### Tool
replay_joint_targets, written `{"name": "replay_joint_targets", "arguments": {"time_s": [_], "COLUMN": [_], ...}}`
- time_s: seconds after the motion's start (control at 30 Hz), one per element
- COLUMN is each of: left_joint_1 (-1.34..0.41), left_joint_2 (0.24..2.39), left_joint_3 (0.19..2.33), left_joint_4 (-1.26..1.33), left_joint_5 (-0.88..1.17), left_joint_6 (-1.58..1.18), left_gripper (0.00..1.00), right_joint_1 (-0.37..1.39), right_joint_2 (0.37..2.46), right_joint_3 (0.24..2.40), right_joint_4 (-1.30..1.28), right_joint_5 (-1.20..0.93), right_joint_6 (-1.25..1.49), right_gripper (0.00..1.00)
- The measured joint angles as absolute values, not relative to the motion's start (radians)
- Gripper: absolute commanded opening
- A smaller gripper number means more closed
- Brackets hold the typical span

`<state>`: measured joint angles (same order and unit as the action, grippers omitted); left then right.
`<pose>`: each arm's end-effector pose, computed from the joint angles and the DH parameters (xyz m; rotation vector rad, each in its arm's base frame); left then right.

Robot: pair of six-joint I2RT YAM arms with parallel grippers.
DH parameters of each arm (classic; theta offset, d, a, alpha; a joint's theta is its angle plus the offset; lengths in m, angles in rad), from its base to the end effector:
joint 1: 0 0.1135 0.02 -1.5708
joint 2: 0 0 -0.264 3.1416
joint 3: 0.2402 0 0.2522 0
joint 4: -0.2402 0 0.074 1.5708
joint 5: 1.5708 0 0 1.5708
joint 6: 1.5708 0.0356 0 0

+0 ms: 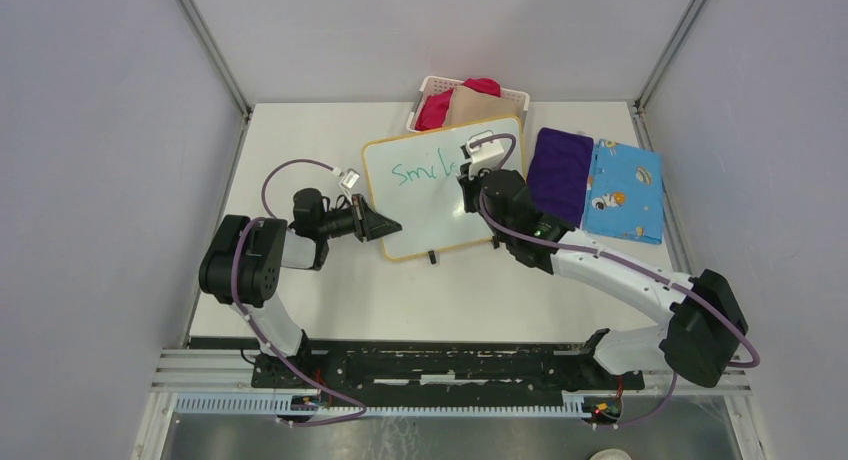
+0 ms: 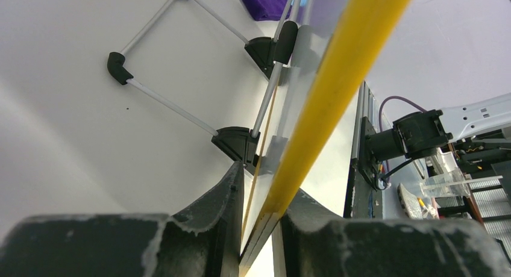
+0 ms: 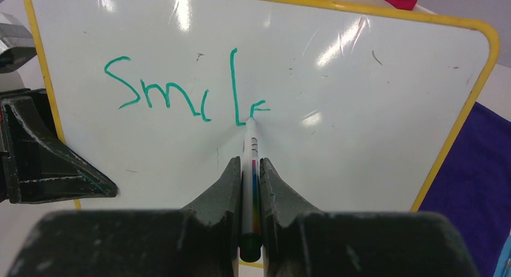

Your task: Write a sentence on the whiteboard

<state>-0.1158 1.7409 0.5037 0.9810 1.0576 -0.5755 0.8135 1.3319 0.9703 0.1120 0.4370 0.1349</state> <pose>0.2846 -0.0643 0.1387 0.3721 1.8958 -1.4287 0.2245 0.2155 0.3132 -0.3026 1.7797 0.2798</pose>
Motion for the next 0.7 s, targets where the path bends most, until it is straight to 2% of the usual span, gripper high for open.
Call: {"name": "replay_joint_targets", "arguments": {"time_s": [0.7], "left_joint_1": [-0.12], "left_joint_2": [1.74], "left_joint_3": [0.512], "left_joint_4": [0.962], "left_joint_5": [1.068], "left_joint_6": [-0.546], "left_gripper": [0.11], "right_joint_1": [0.795], "right_joint_2": [1.271], "right_joint_3": [0.901], "right_joint_4": [0.1], "right_joint_5": [0.492], "right_joint_6": [0.138], "right_gripper": [0.0]}}
